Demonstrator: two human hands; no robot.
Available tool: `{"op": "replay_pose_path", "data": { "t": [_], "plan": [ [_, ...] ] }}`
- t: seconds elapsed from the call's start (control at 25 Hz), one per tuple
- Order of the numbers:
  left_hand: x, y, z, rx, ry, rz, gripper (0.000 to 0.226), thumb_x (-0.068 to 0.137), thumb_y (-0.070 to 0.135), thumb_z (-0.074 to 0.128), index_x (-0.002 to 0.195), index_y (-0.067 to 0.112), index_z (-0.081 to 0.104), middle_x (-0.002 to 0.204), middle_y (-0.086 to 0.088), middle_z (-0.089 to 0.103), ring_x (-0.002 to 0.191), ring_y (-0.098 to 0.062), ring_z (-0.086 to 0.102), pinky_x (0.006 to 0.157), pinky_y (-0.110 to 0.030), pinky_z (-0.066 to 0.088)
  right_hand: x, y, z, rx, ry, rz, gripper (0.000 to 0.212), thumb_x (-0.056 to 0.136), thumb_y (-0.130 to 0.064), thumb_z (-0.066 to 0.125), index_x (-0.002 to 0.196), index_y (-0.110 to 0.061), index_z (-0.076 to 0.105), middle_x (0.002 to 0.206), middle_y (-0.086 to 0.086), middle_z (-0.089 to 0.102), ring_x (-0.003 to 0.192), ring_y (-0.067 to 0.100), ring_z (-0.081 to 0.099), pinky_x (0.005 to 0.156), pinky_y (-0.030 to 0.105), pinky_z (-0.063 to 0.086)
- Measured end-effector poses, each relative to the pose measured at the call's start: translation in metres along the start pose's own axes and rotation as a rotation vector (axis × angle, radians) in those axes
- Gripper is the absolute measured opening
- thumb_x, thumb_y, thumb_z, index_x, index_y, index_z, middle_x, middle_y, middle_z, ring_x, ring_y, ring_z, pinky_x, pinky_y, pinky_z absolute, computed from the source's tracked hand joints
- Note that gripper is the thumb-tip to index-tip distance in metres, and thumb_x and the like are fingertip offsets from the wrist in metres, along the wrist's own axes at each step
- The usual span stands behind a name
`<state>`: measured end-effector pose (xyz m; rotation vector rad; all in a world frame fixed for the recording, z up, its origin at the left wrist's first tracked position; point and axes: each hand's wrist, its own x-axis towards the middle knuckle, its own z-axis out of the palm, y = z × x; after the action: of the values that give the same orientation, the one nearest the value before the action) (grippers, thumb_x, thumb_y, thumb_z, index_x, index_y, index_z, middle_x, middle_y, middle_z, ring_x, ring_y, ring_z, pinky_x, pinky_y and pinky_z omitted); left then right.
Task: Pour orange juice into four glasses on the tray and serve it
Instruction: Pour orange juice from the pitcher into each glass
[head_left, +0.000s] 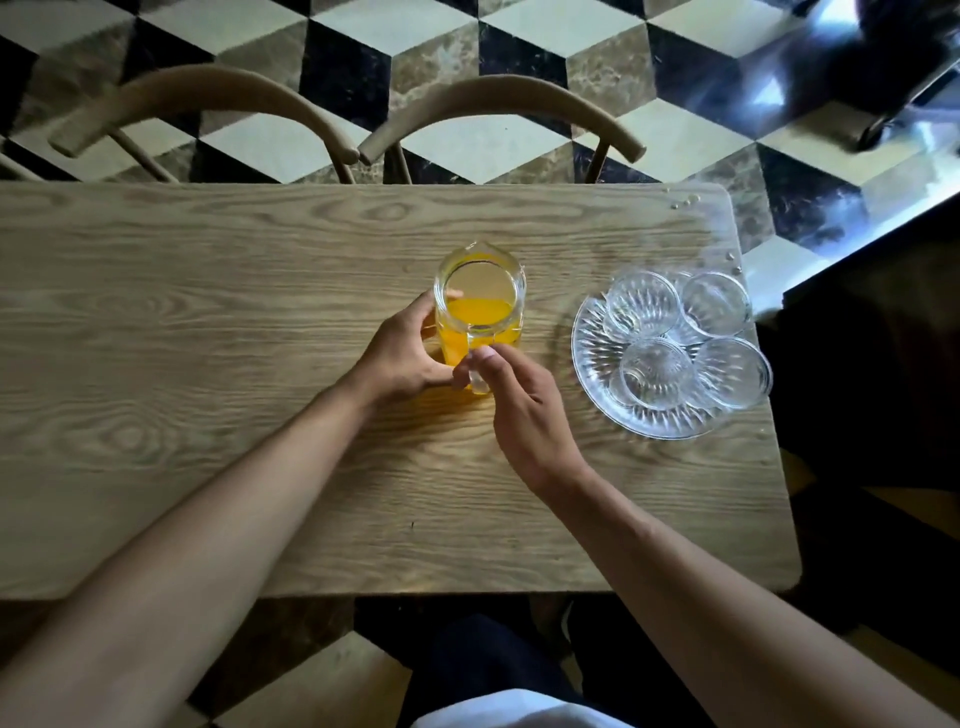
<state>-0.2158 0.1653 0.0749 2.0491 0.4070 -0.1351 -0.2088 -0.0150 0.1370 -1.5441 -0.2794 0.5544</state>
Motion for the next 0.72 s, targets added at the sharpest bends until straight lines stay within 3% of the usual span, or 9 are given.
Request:
{"op": "replay_pose_path", "data": {
  "t": [0.12, 0.2, 0.28, 0.4, 0.52, 0.72],
  "plan": [
    [-0.013, 0.003, 0.009, -0.006, 0.089, -0.021, 0.102, 0.043, 0.058, 0.086, 0.137, 0.03, 0.058, 0.112, 0.018, 0.068, 0.1, 0.016, 0.064, 0.085, 0.001, 0.043, -0.005, -0.001, -0.002, 0.055, 0.039, 0.016, 0.038, 0.101, -0.016, 0.044, 0.075, 0.006, 0.06, 0.076, 0.008, 0.061, 0.078, 0.013, 0.055, 0.078, 0.024, 0.042],
    [-0.024, 0.004, 0.02, -0.035, 0.161, -0.047, 0.096, 0.044, 0.057, 0.089, 0.131, 0.029, 0.06, 0.107, 0.022, 0.069, 0.095, 0.023, 0.061, 0.082, 0.001, 0.042, -0.008, -0.004, -0.006, 0.095, 0.065, 0.031, 0.037, 0.098, -0.017, 0.043, 0.072, 0.006, 0.055, 0.072, 0.011, 0.055, 0.074, 0.017, 0.051, 0.075, 0.029, 0.041],
    [-0.037, 0.006, 0.034, -0.061, 0.234, -0.085, 0.086, 0.047, 0.05, 0.095, 0.123, 0.029, 0.061, 0.108, 0.012, 0.074, 0.097, 0.009, 0.067, 0.083, -0.007, 0.049, -0.01, -0.008, -0.01, 0.131, 0.089, 0.037, 0.038, 0.096, -0.018, 0.042, 0.071, 0.01, 0.051, 0.07, 0.017, 0.05, 0.07, 0.02, 0.047, 0.071, 0.031, 0.04],
    [-0.059, 0.015, 0.055, -0.122, 0.326, -0.091, 0.082, 0.047, 0.047, 0.091, 0.12, 0.028, 0.059, 0.114, 0.001, 0.073, 0.105, -0.015, 0.071, 0.092, -0.029, 0.058, -0.018, -0.015, -0.019, 0.219, 0.116, 0.032, 0.039, 0.094, -0.017, 0.043, 0.069, 0.013, 0.048, 0.069, 0.018, 0.043, 0.059, 0.011, 0.043, 0.059, 0.016, 0.04],
    [-0.081, 0.03, 0.079, -0.197, 0.405, -0.105, 0.084, 0.049, 0.039, 0.094, 0.123, 0.021, 0.059, 0.119, -0.002, 0.071, 0.108, -0.018, 0.072, 0.093, -0.039, 0.061, -0.036, -0.021, -0.035, 0.262, 0.097, 0.03, 0.039, 0.091, -0.017, 0.044, 0.067, 0.014, 0.045, 0.07, 0.018, 0.039, 0.054, 0.006, 0.039, 0.055, 0.011, 0.038],
    [-0.119, 0.064, 0.128, -0.183, 0.544, -0.137, 0.086, 0.053, 0.044, 0.096, 0.127, 0.025, 0.058, 0.121, 0.003, 0.07, 0.109, -0.014, 0.07, 0.092, -0.039, 0.06, -0.074, -0.033, -0.078, 0.292, 0.059, 0.01, 0.024, 0.088, -0.017, 0.046, 0.072, 0.0, 0.051, 0.068, 0.017, 0.036, 0.052, 0.004, 0.038, 0.055, 0.01, 0.038]
  ]
}}
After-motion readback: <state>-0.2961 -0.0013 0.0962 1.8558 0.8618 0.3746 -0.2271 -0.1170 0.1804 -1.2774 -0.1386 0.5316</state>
